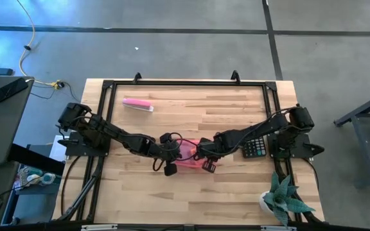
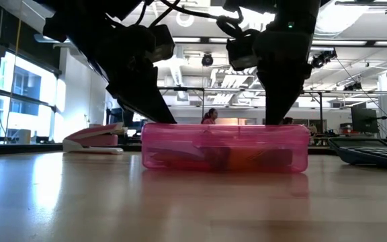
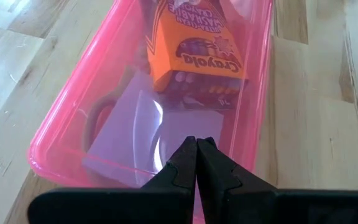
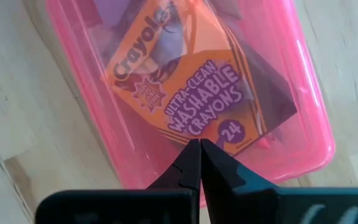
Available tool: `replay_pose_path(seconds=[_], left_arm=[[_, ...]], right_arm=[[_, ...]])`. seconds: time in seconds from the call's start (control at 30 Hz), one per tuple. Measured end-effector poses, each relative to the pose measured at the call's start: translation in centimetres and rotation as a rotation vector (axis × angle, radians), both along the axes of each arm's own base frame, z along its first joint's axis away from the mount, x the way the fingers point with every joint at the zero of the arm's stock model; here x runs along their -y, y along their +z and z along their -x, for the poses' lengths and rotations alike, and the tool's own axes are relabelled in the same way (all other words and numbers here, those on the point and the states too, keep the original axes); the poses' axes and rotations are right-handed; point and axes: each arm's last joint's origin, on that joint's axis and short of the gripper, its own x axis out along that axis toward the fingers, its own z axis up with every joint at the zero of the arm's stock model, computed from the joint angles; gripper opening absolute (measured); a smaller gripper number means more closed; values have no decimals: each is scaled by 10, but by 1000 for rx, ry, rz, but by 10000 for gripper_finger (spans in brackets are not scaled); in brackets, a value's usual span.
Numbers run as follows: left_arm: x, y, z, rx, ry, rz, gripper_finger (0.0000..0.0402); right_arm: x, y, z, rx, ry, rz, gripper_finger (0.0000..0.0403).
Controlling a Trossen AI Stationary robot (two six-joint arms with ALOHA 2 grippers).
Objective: Pack school essentials
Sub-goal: Close the supply box
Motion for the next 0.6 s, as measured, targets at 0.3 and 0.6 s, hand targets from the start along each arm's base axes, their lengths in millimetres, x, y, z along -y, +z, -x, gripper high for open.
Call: replay_pose_path(seconds=[0.3, 0.6], left_arm=[[-1, 0, 2, -18, 24, -4, 0], [-1, -7, 0, -39, 40, 15, 0]], right_arm=[[6, -4, -4, 4, -11, -8, 0], [8, -8, -6, -8, -17, -30, 0]])
